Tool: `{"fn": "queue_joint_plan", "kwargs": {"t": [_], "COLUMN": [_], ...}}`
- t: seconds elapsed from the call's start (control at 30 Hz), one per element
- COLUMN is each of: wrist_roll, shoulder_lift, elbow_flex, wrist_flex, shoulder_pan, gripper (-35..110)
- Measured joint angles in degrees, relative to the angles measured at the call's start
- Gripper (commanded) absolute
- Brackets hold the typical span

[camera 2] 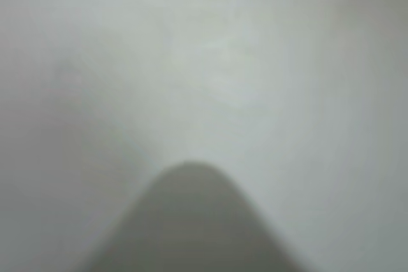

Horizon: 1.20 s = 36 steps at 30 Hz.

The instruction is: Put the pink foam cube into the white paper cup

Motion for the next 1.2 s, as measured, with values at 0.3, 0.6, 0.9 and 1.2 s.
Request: {"fn": "queue_joint_plan", "kwargs": {"t": [0.3,0.6,0.9,1.2], "wrist_roll": [-6.8,-8.1,-7.8,-5.4], "shoulder_lift": [-20.7,-33.8,-47.8,-60.6], "elbow_flex": [-17.0,-26.9,-39.6,-51.2], "wrist_flex": [0.0,-2.2,-4.4,-5.6], "shoulder_pan": [5.1,8.5,10.0,10.0], "gripper": [46,48,48,48]}}
